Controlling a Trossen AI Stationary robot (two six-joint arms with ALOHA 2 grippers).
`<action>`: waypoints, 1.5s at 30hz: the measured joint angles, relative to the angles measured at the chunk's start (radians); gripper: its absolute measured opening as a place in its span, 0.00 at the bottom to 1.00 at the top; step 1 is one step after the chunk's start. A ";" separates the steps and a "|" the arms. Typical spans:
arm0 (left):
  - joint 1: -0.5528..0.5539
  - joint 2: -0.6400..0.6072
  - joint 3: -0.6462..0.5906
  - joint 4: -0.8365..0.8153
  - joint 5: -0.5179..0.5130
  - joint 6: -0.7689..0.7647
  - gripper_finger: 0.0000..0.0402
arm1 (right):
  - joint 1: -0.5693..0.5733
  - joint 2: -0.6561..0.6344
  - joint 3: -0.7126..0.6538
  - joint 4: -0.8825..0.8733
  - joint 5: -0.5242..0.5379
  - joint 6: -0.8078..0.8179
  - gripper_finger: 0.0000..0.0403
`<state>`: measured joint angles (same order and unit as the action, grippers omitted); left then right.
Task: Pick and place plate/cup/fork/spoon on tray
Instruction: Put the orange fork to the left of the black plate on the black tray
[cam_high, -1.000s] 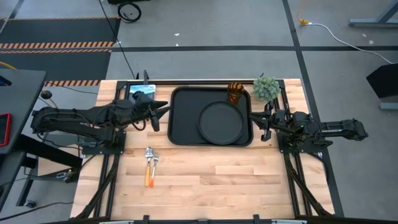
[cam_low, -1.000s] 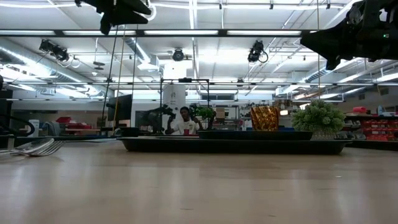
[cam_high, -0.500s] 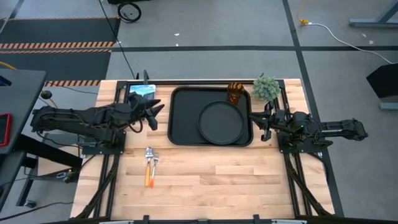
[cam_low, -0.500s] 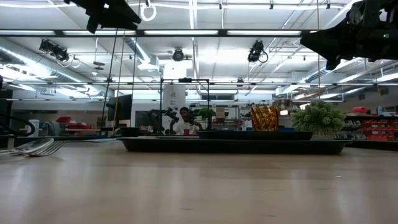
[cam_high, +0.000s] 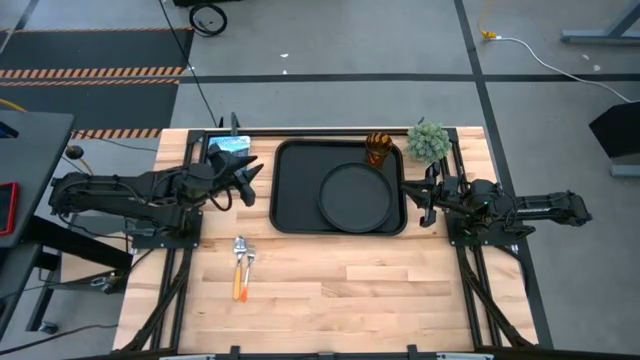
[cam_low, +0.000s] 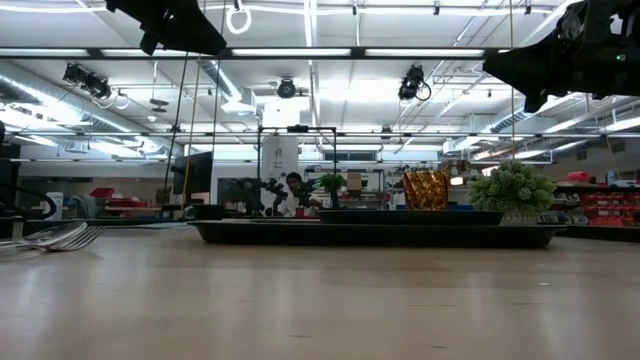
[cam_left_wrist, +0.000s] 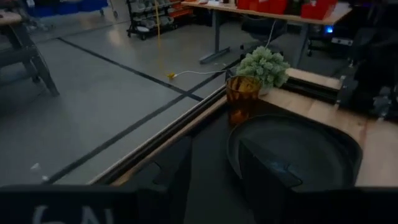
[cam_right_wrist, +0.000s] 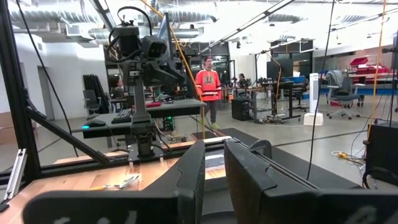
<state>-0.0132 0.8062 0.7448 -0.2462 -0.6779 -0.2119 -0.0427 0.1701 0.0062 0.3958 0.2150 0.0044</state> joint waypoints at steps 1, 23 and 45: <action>0.000 0.000 0.000 0.000 0.000 -0.015 0.35 | 0.000 0.000 0.000 0.000 0.000 0.000 0.17; 0.042 0.044 0.000 -0.293 0.159 -0.102 0.35 | 0.000 0.000 0.000 0.000 0.000 0.000 0.17; -0.154 0.308 0.002 -0.661 0.752 -0.805 0.38 | 0.000 0.000 0.000 0.001 0.000 0.000 0.17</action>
<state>-0.1675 1.1138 0.7464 -0.9077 0.0746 -1.0169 -0.0428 0.1699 0.0063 0.3969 0.2146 0.0045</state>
